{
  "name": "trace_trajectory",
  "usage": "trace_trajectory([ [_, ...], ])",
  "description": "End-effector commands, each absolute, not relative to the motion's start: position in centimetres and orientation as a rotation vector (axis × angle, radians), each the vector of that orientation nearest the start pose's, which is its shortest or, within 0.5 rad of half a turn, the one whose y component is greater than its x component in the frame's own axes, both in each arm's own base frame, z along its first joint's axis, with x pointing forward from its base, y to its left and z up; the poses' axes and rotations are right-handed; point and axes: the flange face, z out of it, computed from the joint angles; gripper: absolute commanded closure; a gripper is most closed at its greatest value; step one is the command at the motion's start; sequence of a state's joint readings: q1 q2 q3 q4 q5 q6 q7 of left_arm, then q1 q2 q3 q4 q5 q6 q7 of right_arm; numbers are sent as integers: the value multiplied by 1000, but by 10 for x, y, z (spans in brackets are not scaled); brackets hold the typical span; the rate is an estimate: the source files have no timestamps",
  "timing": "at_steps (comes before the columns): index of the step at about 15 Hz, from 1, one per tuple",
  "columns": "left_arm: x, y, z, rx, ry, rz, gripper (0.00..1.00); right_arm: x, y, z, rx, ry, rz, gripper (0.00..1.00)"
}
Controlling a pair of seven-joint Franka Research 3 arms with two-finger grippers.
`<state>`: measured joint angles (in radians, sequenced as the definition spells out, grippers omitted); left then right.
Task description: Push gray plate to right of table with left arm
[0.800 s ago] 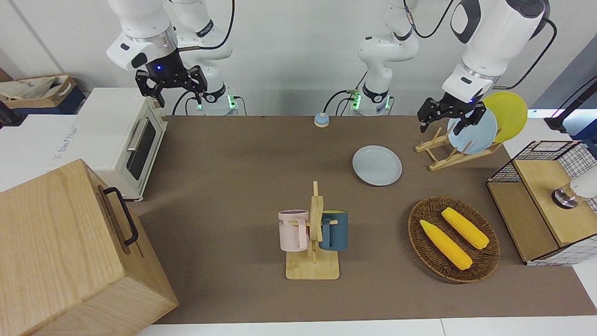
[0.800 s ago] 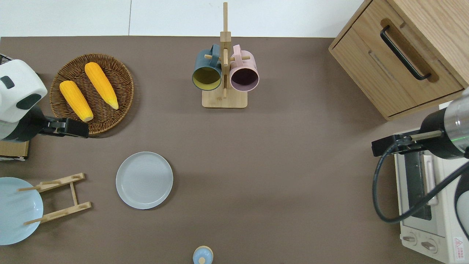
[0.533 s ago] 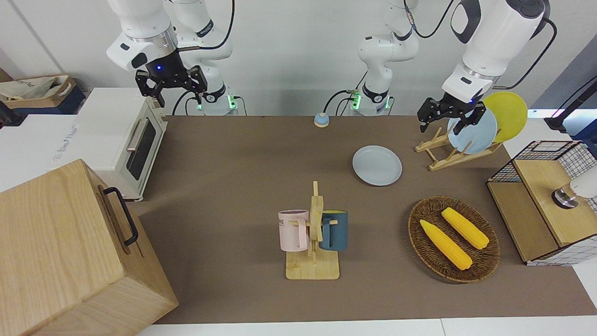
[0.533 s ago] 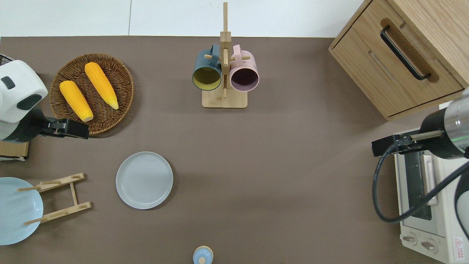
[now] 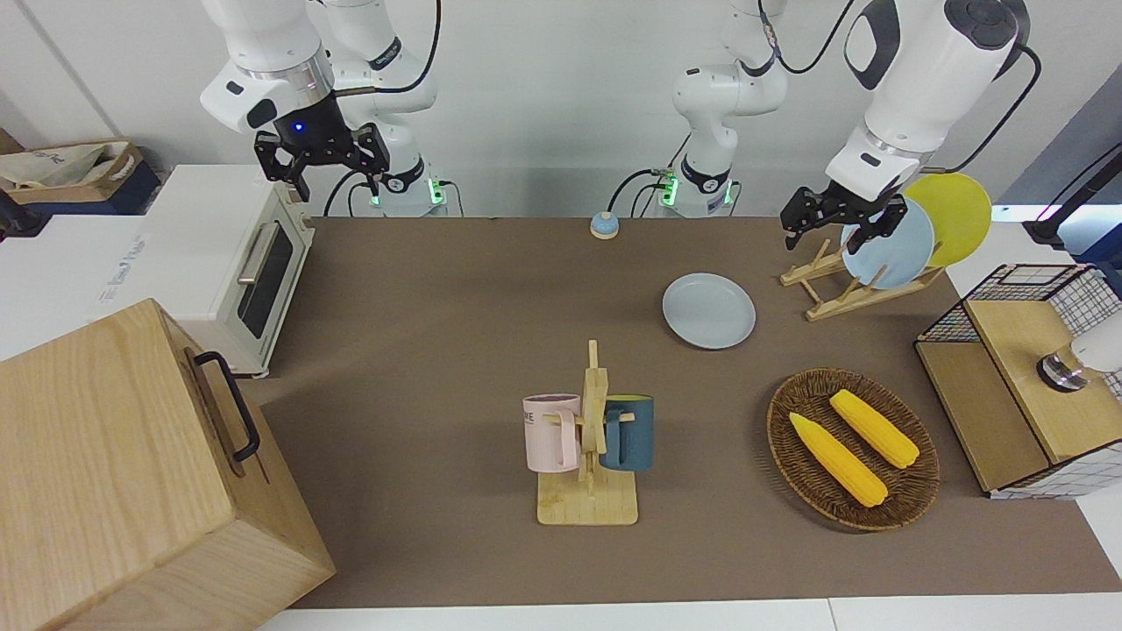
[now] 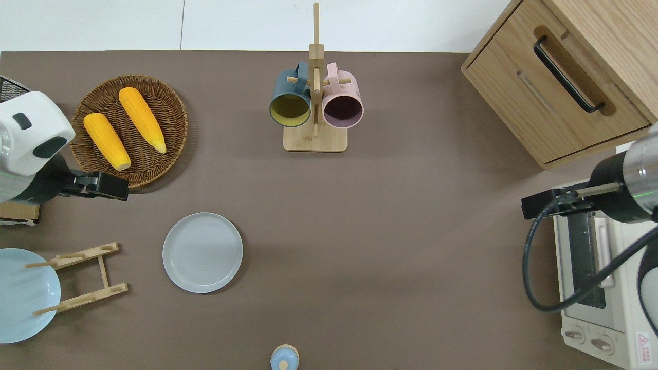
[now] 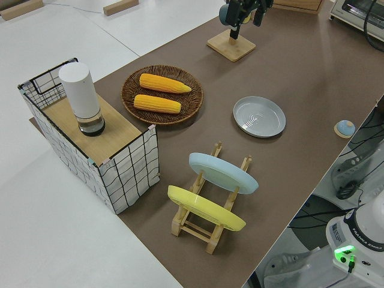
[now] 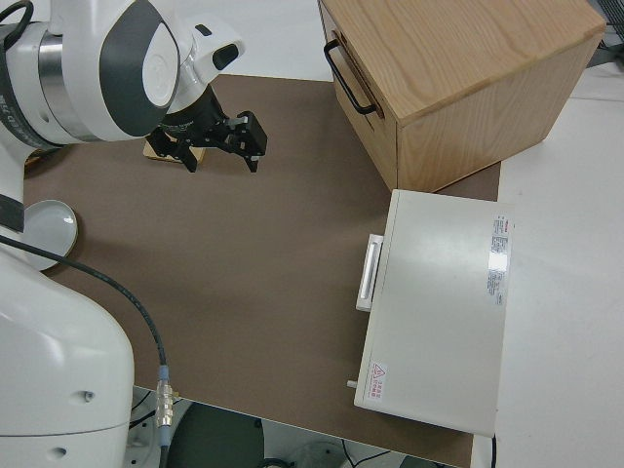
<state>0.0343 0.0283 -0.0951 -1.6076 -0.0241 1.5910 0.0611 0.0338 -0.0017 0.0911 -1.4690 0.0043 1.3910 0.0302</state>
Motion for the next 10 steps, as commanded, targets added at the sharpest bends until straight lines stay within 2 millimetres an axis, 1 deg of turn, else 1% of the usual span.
trace_trajectory([
  [1, 551, -36, 583, -3145, 182, 97, 7, 527, 65, 660, -3130, -147, 128, 17],
  [3, 544, -35, 574, -3144, 177, 83, 7, 527, 65, 660, -3130, -145, 128, 17],
  [5, 538, -33, 561, -3146, 170, 66, 7, 527, 65, 660, -3130, -147, 128, 17],
  [7, 532, -31, 545, -3146, 161, 54, 7, 527, 65, 661, -3130, -147, 126, 17],
  [10, 516, -27, 517, -3143, 149, -1, 7, 527, 65, 660, -3130, -145, 128, 17],
])
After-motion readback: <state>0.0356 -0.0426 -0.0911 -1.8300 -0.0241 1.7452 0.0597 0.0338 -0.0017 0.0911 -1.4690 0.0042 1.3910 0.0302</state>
